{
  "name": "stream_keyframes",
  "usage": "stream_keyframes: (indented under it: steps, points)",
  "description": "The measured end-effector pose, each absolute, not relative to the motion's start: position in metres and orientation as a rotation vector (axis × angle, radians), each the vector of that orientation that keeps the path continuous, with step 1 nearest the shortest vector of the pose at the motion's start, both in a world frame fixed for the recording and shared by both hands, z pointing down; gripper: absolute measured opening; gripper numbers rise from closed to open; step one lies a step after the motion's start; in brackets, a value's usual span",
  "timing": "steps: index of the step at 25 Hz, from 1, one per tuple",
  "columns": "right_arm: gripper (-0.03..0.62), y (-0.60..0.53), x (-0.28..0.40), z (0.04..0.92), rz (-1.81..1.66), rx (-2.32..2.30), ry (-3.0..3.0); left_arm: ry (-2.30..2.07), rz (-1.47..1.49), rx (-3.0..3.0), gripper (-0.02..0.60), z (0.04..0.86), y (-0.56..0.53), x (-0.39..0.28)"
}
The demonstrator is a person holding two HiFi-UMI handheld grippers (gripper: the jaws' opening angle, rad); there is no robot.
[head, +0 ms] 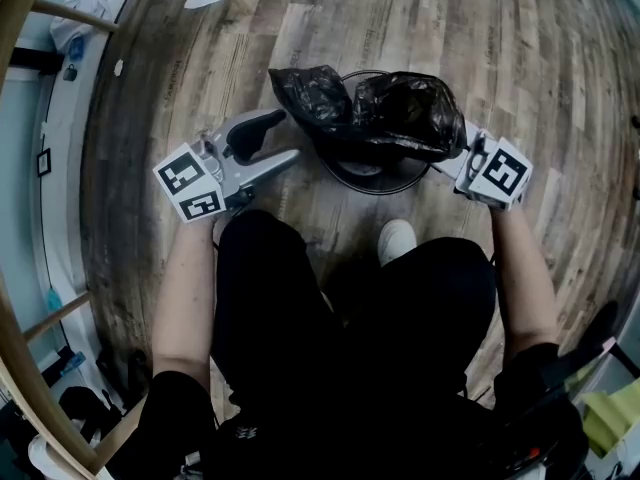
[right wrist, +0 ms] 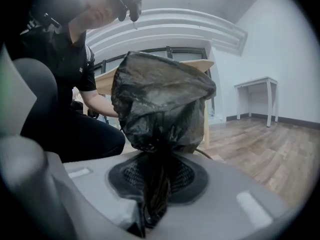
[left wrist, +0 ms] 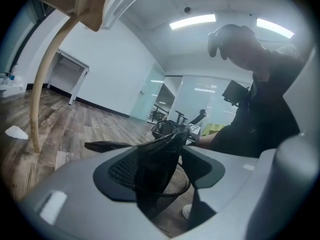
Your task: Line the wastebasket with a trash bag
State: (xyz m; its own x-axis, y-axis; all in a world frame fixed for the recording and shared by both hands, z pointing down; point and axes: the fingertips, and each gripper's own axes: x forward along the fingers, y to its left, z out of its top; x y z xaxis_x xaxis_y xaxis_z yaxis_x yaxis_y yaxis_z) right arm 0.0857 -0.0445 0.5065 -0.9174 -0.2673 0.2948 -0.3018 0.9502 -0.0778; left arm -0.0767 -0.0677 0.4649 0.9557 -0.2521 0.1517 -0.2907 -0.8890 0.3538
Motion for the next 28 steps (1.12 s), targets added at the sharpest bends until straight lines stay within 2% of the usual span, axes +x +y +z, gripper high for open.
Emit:
stream_keyframes:
  steps: [9, 12, 16, 17, 21, 24, 28]
  points:
    - [0.072, -0.036, 0.083, 0.509, 0.179, 0.396, -2.809, -0.433, 0.066, 2.666, 0.285, 0.474, -0.085, -0.072]
    - [0.072, -0.032, 0.082, 0.509, 0.188, 0.389, -2.805, -0.434, 0.057, 2.676, 0.206, 0.475, -0.085, -0.063]
    - [0.072, -0.031, 0.081, 0.507, 0.207, 0.391, -2.805, -0.403, 0.042, 2.729, 0.031, 0.463, -0.077, -0.056]
    - [0.072, -0.031, 0.082, 0.507, 0.218, 0.390, -2.803, -0.396, 0.040, 2.735, 0.017, 0.462, -0.075, -0.057]
    - [0.106, -0.024, 0.087, 0.506, 0.267, 0.359, -2.788, -0.368, 0.030, 2.744, 0.009, 0.457, -0.068, -0.058]
    - [0.170, -0.020, 0.100, 0.504, 0.317, 0.345, -2.763, -0.343, 0.020, 2.755, 0.008, 0.452, -0.065, -0.058]
    - [0.184, -0.026, 0.135, 0.498, 0.391, 0.405, -2.736, -0.297, 0.023, 2.783, 0.008, 0.444, -0.059, -0.057]
